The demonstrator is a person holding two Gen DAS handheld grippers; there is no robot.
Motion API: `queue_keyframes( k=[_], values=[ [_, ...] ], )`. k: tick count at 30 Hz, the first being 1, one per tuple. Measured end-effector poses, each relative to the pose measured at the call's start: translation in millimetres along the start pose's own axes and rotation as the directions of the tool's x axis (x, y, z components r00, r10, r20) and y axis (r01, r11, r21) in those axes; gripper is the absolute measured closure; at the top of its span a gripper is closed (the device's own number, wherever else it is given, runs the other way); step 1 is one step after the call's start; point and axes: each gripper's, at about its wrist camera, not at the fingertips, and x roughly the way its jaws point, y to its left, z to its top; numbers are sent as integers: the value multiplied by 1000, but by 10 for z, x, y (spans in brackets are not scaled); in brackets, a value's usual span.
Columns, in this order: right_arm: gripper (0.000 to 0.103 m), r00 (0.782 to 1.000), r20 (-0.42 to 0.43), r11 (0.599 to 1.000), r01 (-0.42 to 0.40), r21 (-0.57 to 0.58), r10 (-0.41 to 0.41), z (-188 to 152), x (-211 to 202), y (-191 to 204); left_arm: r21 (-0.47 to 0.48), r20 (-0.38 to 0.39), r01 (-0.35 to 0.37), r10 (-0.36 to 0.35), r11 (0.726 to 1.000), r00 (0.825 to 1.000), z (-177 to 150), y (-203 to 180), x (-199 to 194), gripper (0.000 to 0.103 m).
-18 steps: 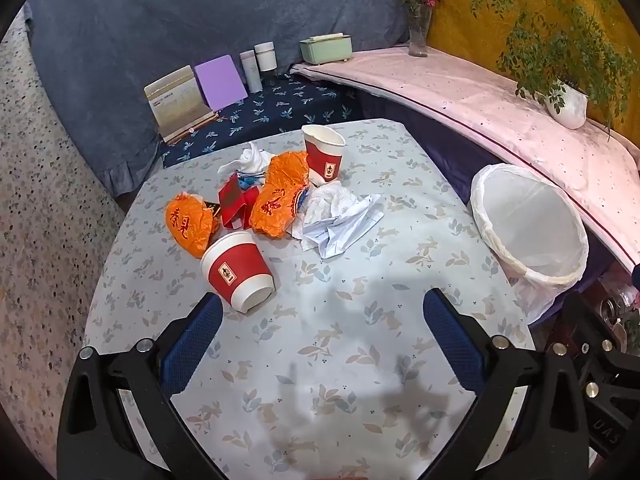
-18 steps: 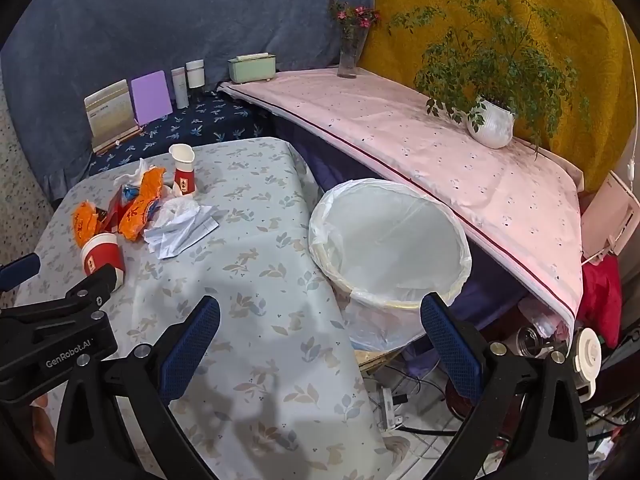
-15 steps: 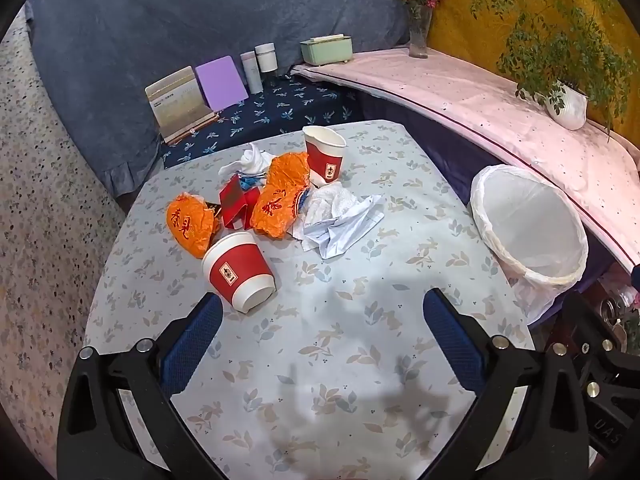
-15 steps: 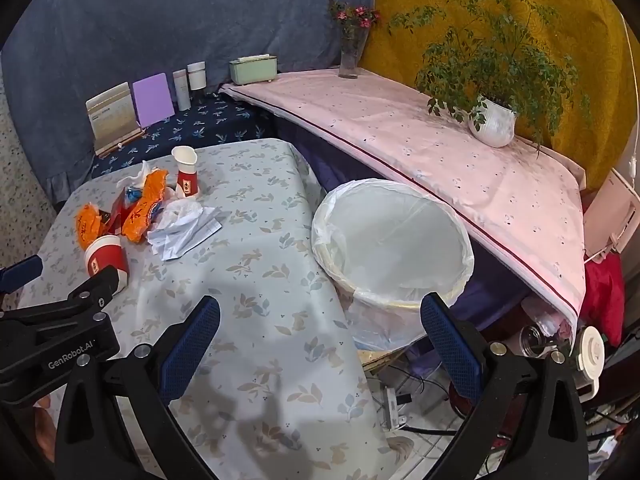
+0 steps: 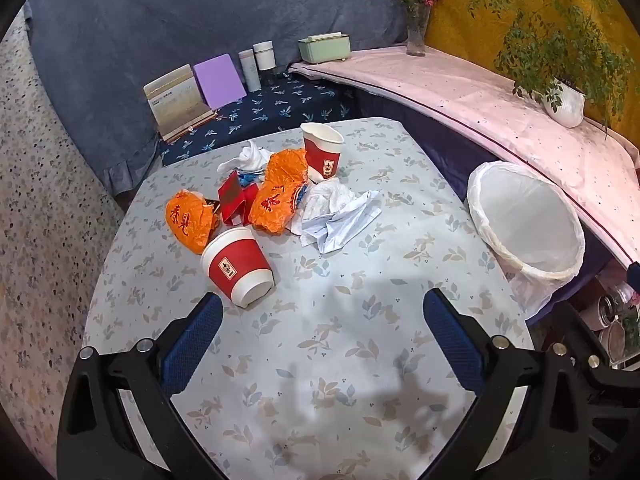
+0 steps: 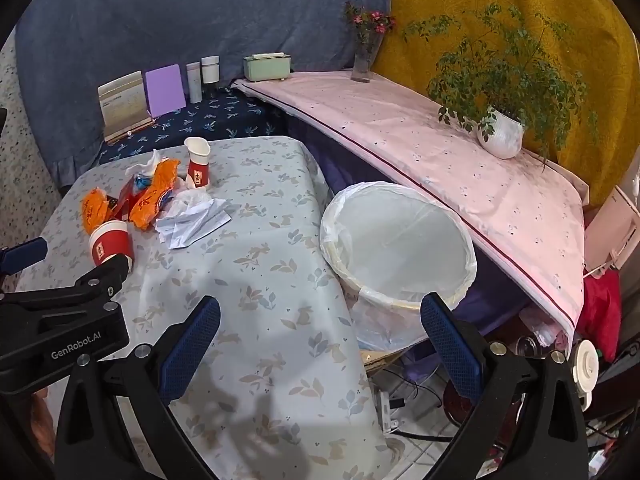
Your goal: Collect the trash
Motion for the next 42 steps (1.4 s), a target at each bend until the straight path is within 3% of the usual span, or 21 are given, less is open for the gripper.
queue_keyframes(
  k=[42],
  values=[
    [7, 1000, 4, 1000, 13, 23, -13, -10, 3, -24, 7, 11, -8, 8, 1000, 1000, -36, 40, -2, 7]
  ],
)
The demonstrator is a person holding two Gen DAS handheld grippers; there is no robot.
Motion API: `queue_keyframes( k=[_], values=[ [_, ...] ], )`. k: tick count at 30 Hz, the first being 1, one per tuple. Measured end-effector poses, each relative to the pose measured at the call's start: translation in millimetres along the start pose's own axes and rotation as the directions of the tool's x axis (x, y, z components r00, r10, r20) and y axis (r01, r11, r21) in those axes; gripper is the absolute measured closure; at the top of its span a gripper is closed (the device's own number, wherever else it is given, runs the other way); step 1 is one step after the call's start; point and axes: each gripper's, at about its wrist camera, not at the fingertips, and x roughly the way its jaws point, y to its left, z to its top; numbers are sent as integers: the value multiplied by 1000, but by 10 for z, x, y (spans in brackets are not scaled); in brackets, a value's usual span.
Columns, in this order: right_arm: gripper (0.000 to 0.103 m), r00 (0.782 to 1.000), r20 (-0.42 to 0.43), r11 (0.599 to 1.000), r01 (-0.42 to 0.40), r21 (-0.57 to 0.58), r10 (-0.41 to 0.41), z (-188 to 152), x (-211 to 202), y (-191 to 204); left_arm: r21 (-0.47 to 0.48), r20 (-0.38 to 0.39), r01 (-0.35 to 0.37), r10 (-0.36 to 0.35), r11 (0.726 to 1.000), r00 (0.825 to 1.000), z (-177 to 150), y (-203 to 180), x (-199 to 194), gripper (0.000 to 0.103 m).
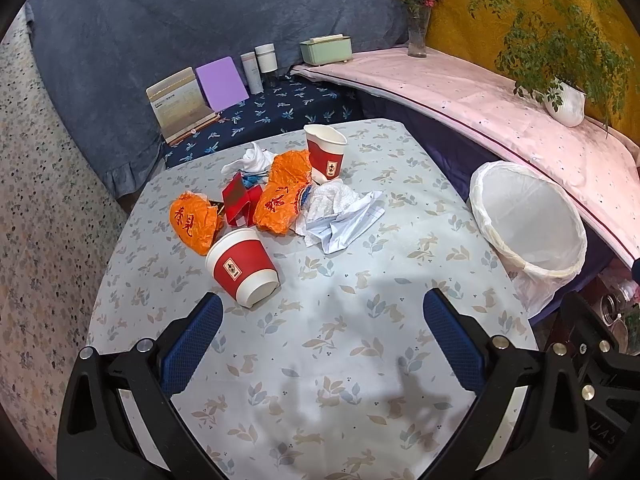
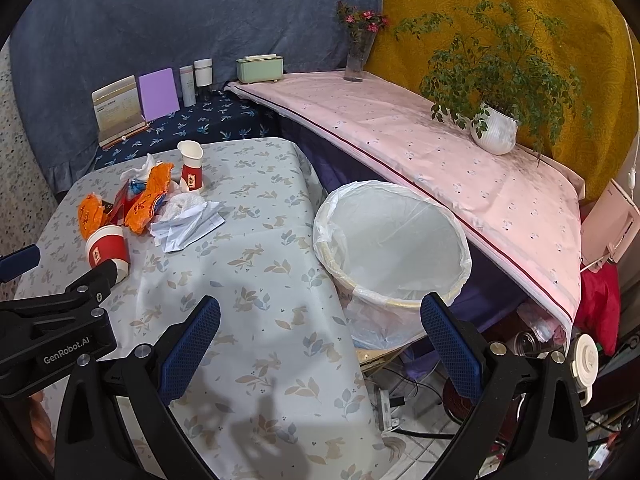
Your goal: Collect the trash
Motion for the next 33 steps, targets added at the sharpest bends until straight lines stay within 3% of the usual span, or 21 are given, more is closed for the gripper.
queue_keyframes(
  k=[33],
  values=[
    [7, 1000, 1, 1000, 11, 10, -11, 8, -7, -33, 26, -9, 31, -31, 999, 999, -34, -36, 8, 7]
  ],
)
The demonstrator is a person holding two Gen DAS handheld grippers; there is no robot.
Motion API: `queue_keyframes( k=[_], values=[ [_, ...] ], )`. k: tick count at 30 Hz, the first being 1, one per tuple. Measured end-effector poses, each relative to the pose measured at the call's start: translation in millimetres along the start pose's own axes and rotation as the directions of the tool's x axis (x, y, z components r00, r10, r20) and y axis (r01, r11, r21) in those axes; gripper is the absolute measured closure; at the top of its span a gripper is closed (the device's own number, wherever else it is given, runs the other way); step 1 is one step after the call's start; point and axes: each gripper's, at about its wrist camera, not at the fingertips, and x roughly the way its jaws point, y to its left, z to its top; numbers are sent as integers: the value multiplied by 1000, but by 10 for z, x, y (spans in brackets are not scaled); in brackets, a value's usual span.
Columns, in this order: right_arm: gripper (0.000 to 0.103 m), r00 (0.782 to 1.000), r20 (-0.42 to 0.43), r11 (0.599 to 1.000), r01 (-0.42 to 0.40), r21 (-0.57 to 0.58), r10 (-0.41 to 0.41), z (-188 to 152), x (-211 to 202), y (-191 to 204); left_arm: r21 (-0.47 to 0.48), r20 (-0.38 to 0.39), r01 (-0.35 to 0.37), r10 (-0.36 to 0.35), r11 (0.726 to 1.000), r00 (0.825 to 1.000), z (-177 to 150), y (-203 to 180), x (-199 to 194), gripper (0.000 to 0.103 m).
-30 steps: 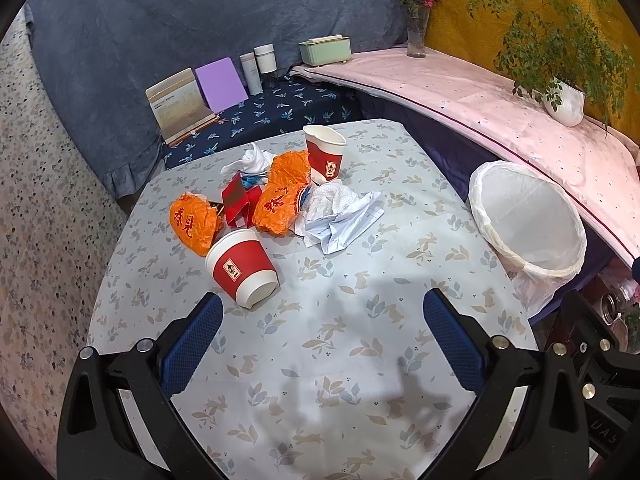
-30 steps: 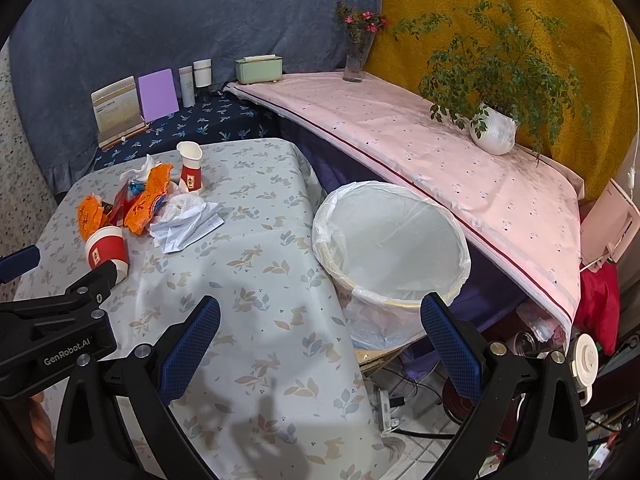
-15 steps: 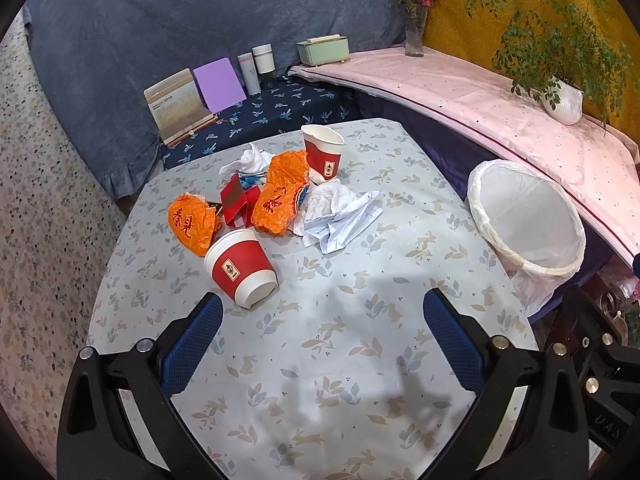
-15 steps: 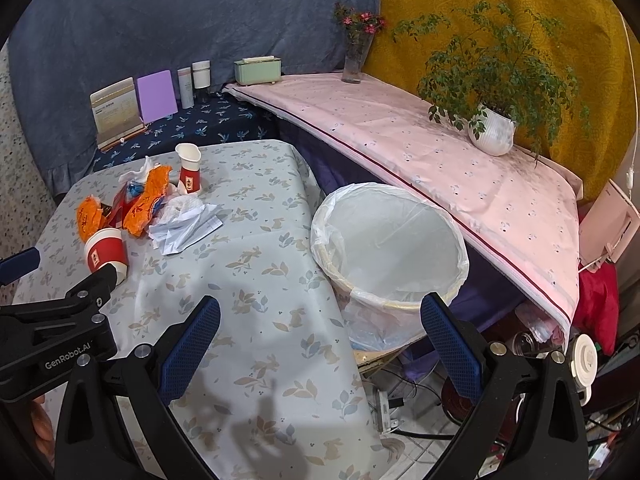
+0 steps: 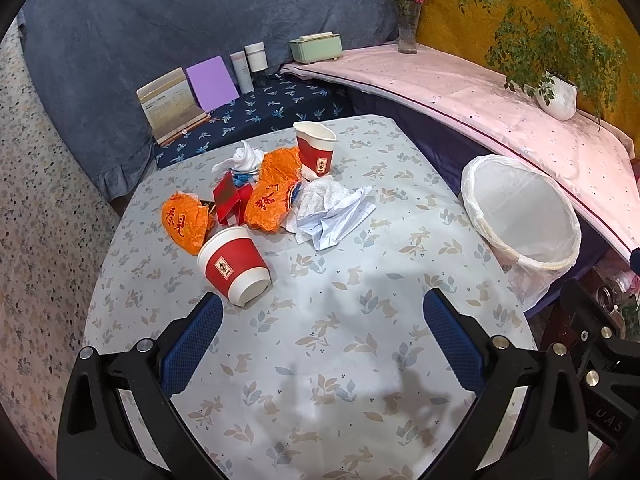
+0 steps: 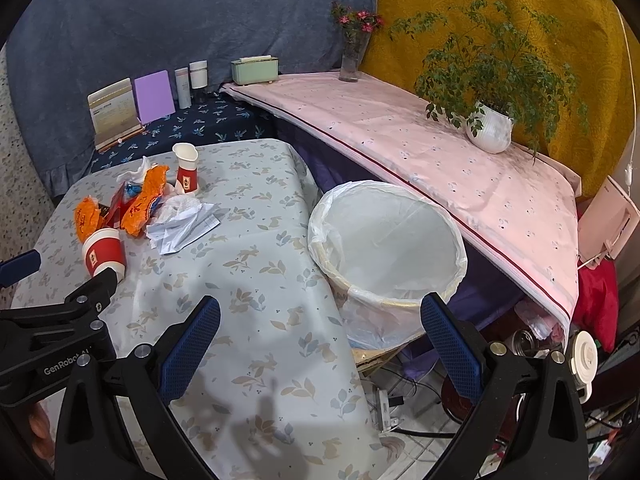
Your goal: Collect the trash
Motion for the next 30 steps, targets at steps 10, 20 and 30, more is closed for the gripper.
queue_keyframes(
  k=[10, 20, 30],
  values=[
    [7, 1000, 0, 1000, 1, -1, -1, -3, 1, -3, 0, -1, 3, -3, 1000, 1000, -20, 10, 8, 7],
    [7, 1000, 6, 1000, 17, 9, -17, 32, 24, 8, -27, -25, 16, -16, 999, 1000, -18, 94, 96, 7],
    [7, 999, 23, 998, 44, 33, -45, 66, 139, 101, -89, -46, 9, -13, 996, 999, -19, 361, 307, 7]
  ],
)
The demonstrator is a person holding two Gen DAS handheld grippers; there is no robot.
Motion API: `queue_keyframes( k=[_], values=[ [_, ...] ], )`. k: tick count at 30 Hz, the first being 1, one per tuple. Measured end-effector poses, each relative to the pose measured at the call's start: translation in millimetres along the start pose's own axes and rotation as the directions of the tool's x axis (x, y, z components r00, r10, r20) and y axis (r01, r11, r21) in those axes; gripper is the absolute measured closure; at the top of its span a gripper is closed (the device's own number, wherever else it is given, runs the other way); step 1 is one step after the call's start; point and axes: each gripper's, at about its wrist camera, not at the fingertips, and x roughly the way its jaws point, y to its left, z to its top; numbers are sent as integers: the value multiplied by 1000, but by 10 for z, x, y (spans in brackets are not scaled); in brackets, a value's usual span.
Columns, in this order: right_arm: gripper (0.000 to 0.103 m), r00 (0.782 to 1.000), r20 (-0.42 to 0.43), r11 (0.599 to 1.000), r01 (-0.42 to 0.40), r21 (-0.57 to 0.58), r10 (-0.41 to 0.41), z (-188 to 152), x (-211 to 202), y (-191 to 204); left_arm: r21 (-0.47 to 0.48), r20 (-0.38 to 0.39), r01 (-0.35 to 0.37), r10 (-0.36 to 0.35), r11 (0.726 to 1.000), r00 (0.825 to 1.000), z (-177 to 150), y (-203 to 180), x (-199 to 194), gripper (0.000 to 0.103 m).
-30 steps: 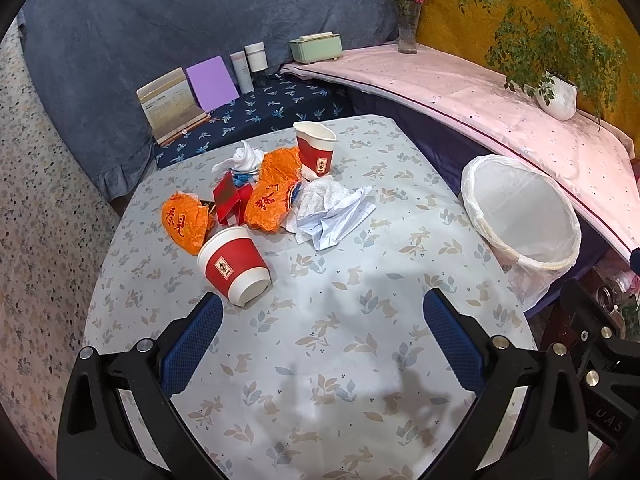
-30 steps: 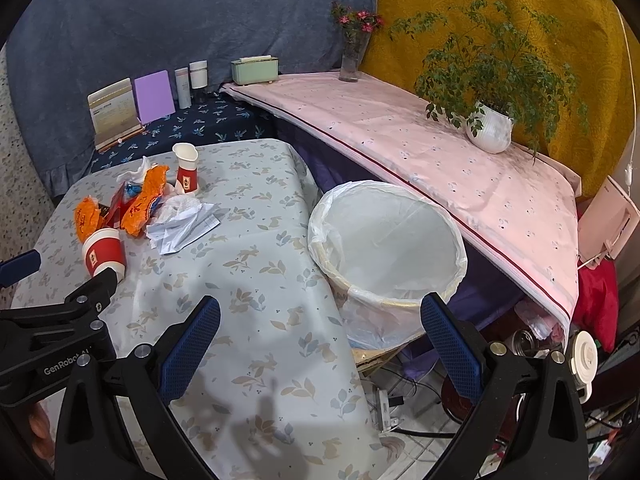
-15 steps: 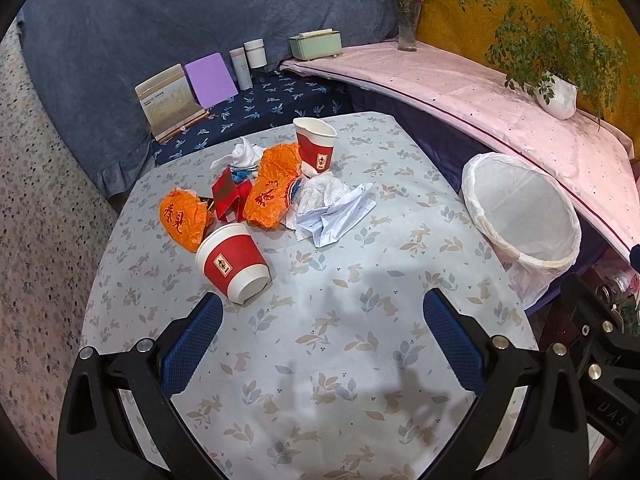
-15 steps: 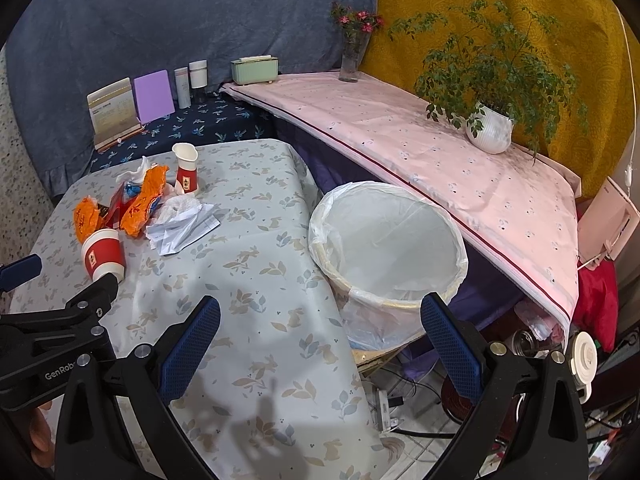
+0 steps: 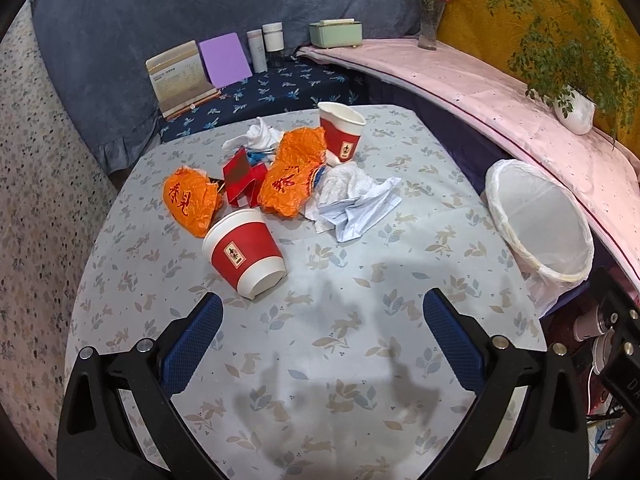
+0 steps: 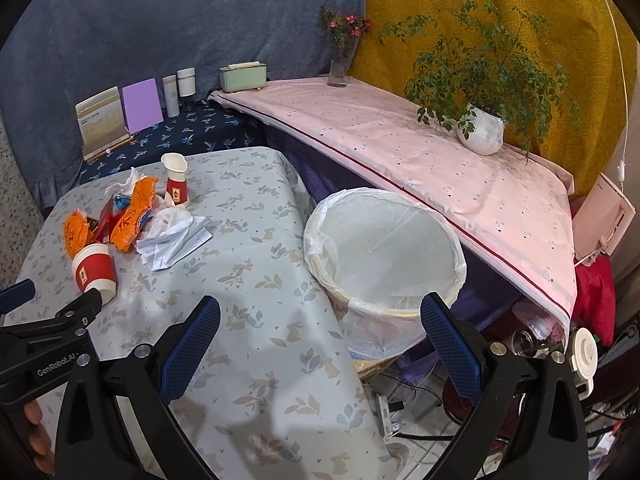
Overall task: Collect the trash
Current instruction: 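Grasp the red-and-white paper cup with the left gripper while the right gripper grasps the white tissue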
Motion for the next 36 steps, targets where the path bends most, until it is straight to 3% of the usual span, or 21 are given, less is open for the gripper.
queue_keyframes(
  k=[9, 20, 36],
  values=[
    [7, 1000, 6, 1000, -9, 20, 9, 89, 208, 199, -114, -54, -18, 12, 993, 998, 52, 494, 382, 7],
    [7, 998, -18, 998, -58, -29, 57, 157, 542, 753, -208, -93, -14, -6, 978, 996, 137, 966, 878, 7],
    [7, 985, -100, 990, -141, 27, 143, 393, 1100, 1276, -293, -218, -35, -32, 956, 975, 189, 1153, 1576, 8]
  ],
)
